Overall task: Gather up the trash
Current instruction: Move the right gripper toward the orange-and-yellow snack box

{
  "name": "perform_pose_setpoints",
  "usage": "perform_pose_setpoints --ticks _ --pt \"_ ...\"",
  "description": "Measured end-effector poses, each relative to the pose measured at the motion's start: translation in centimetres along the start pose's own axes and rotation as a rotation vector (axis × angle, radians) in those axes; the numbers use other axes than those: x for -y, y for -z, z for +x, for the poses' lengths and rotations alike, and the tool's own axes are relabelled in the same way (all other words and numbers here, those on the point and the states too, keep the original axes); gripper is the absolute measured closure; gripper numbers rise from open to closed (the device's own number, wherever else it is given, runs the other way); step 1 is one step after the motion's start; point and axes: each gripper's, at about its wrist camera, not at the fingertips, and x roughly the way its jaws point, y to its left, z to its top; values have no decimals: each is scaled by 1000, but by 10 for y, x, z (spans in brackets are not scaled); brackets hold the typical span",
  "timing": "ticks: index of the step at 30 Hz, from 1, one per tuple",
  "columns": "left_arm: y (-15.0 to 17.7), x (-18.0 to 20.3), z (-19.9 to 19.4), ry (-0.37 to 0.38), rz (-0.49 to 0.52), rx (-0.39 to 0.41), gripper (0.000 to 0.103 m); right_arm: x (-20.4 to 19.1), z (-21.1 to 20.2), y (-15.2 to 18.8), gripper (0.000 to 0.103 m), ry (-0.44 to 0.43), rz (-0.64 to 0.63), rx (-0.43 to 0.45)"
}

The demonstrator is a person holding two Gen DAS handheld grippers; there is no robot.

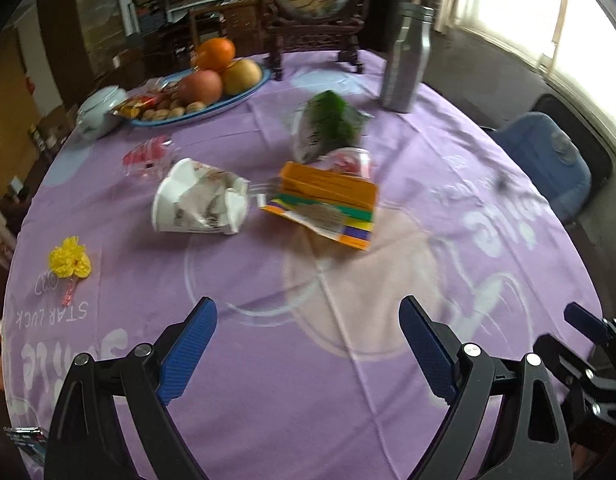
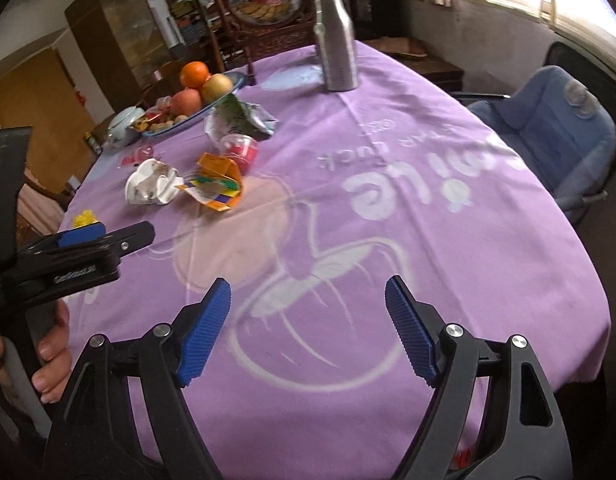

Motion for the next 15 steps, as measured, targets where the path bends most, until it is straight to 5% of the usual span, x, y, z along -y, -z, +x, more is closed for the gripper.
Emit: perform_pose_setpoints --ticks 15 --pt "-49 -83 30 -65 -216 -31 12 -37 28 -36 25 -44 -63 -32"
